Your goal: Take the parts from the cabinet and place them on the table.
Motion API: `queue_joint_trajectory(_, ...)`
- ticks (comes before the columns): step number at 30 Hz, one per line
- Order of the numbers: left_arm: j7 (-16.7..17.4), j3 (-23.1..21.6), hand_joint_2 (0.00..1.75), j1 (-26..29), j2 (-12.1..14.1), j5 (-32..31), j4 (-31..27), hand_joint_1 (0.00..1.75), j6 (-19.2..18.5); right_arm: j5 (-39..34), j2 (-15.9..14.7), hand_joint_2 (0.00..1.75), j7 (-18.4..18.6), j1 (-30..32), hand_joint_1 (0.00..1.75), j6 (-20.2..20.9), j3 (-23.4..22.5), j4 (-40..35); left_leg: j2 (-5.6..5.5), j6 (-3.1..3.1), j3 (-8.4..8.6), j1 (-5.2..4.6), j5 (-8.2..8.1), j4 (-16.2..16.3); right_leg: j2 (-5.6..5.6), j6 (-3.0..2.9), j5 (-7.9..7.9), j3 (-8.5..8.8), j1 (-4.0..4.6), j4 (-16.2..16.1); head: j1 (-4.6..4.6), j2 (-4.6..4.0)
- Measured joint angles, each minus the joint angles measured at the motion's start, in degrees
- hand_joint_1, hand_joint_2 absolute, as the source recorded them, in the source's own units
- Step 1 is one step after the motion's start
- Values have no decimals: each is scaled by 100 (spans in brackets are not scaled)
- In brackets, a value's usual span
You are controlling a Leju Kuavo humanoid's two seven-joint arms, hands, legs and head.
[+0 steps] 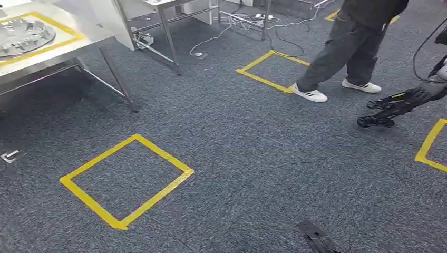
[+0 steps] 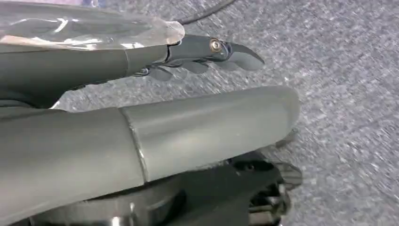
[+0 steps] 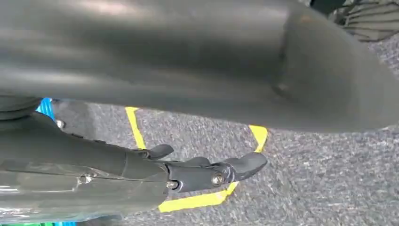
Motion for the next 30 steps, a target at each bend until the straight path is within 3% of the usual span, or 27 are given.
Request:
queue_joint_trajectory(1, 0, 0, 0, 0, -13, 13, 0, 0, 0, 26, 0, 0, -2, 2, 0, 9, 0, 0, 50, 54, 22, 39, 47, -78, -11, 37, -21, -14, 16, 29, 0, 0)
queue_joint_trajectory(2, 0, 0, 0, -2, -13, 26, 0, 0, 0, 31, 0, 0, -11, 5, 0, 29, 0, 0, 89, 69, 45, 41, 60, -102, -142, 48, -125, -60, 4, 162, 11, 0)
queue_joint_trajectory(3, -2, 0, 0, -1, -11, 39, 0, 0, 0, 20, 0, 0, -29, -2, 0, 37, 2, 0, 101, 92, 42, 38, 63, -110, -229, 63, -343, -200, 7, 478, 48, 0)
queue_joint_trajectory(5, -20, 0, 0, 18, -11, 59, 0, 0, 20, -278, 0, 0, -180, -33, 0, 96, -20, 0, 172, 105, 39, 25, 58, -106, -274, 103, -835, -667, -8, 1506, 109, 0)
queue_joint_trajectory(6, -20, 0, 0, 27, -11, 59, 0, 0, 46, -480, 0, 0, -266, -41, 0, 153, -65, 0, 201, 107, 36, 24, 55, -102, -283, 124, -947, -838, -12, 1884, 120, 0)
queue_joint_trajectory(7, -20, 0, 0, 33, -13, 59, 0, 0, 55, -588, 0, 0, -313, -45, 0, 182, -105, 0, 229, 105, 40, 25, 50, -98, -290, 143, -904, -873, -22, 1961, 138, 0)
queue_joint_trajectory(8, -20, 0, 0, 34, -17, 57, 0, 0, 63, -647, -2, 0, -343, -57, 0, 210, -146, 0, 252, 101, 45, 25, 43, -93, -305, 149, -732, -768, -38, 1747, 160, 0)
queue_joint_trajectory(9, -17, 0, 0, 33, -20, 55, 0, 0, 74, -667, -8, 0, -354, -79, 0, 219, -181, 0, 269, 87, 58, 27, 33, -86, -322, 147, -490, -550, -53, 1323, 179, 0)
queue_joint_trajectory(10, -15, 0, 0, 30, -20, 52, 0, 0, 101, -664, -13, 0, -350, -112, 0, 223, -201, 0, 291, 61, 75, 31, 14, -71, -373, 144, -208, -245, -63, 726, 201, 0)
queue_joint_trajectory(11, -15, 0, 0, 29, -17, 52, 0, 0, 122, -660, -22, 0, -323, -151, 0, 225, -207, 0, 317, 29, 85, 30, -15, -46, -499, 140, -37, 11, -64, 214, 223, 0)
queue_joint_trajectory(12, -15, 0, 0, 28, -6, 55, 2, 0, 164, -660, -22, 0, -273, -197, 0, 221, -210, 0, 335, -9, 66, -22, -41, -4, -560, 116, -126, 58, -13, 81, 243, 0)
queue_joint_trajectory(13, -15, 0, 0, 27, -4, 61, 2, 0, 214, -660, -30, 0, -216, -227, 0, 212, -216, 0, 355, -24, 51, -21, -38, 2, -499, 45, -102, 34, -22, 90, 232, 0)
queue_joint_trajectory(15, -7, 0, 0, 33, 0, 140, 2, 0, 317, -660, -46, 0, -107, -238, 0, 186, -232, 2, 400, -61, 62, -4, -33, -11, -443, -9, -107, 16, 6, 92, 129, 0)
queue_joint_trajectory(16, 11, 0, 0, 34, 4, 179, 2, 0, 343, -660, -59, 0, -76, -238, 0, 164, -234, 9, 419, -95, 66, 3, -51, 2, -421, -50, -86, 27, -3, 63, 131, 0)
queue_joint_trajectory(17, 18, 0, 0, 45, 18, 219, 2, 0, 354, -660, -72, 0, -55, -241, 0, 144, -236, 11, 340, -137, 46, 27, -134, 91, -408, -80, -67, 39, -25, 43, 138, 0)
queue_joint_trajectory(18, 18, 0, 0, 57, 24, 265, 2, 0, 369, -664, -98, 0, -50, -262, 0, 129, -242, 15, 229, -162, -104, 31, -345, 389, -385, -118, -59, 26, -26, 43, 87, 0)
queue_joint_trajectory(20, 9, 4, 0, 99, 33, 339, 2, 0, 407, -673, -120, 0, -52, -289, 0, 118, -247, 20, 157, -191, -586, 41, -823, 1385, -334, -146, -47, -2, -15, 43, 33, 0)
queue_joint_trajectory(21, -11, 7, 0, 116, 33, 358, 2, 0, 420, -688, -140, 0, -61, -287, 0, 114, -249, 22, 152, -198, -809, 44, -958, 1822, -303, -151, -48, -9, -7, 44, 24, 0)
queue_joint_trajectory(22, -22, 9, 0, 129, 33, 380, 2, 0, 437, -732, -159, 0, -63, -285, 0, 111, -249, 33, 151, -196, -913, 46, -952, 1995, -271, -151, -48, -9, -2, 45, 20, 0)
queue_joint_trajectory(23, -41, 11, 0, 137, 35, 395, 2, 0, 457, -776, -172, 0, -78, -283, 0, 109, -251, 42, 150, -184, -872, 47, -803, 1874, -231, -151, -48, -4, -1, 45, 20, 0)
queue_joint_trajectory(24, -59, 13, 0, 137, 35, 411, 2, 0, 474, -782, -183, 0, -101, -284, 0, 100, -253, 46, 146, -164, -716, 47, -566, 1518, -187, -150, -48, 5, -1, 46, 18, 0)
queue_joint_trajectory(26, -118, 17, 0, 136, 55, 465, 2, 0, 566, -876, -186, 0, -131, -284, 0, 87, -260, 46, 38, -97, -170, 47, -9, 377, -108, -142, -47, 37, -3, 46, 2, 0)
queue_joint_trajectory(27, -125, 24, 0, 132, 72, 494, 2, 0, 621, -879, -186, 0, -151, -285, 0, 76, -262, 46, -79, -66, -49, 31, -2, 72, -83, -116, -56, 22, 22, 59, -4, 0)
queue_joint_trajectory(30, -140, 57, 0, 114, 79, 546, 2, 0, 732, -977, -225, 0, -183, -265, 0, 37, -299, 48, -19, -30, -57, 13, 7, 50, -19, -18, -37, -8, -4, 45, 9, 0)
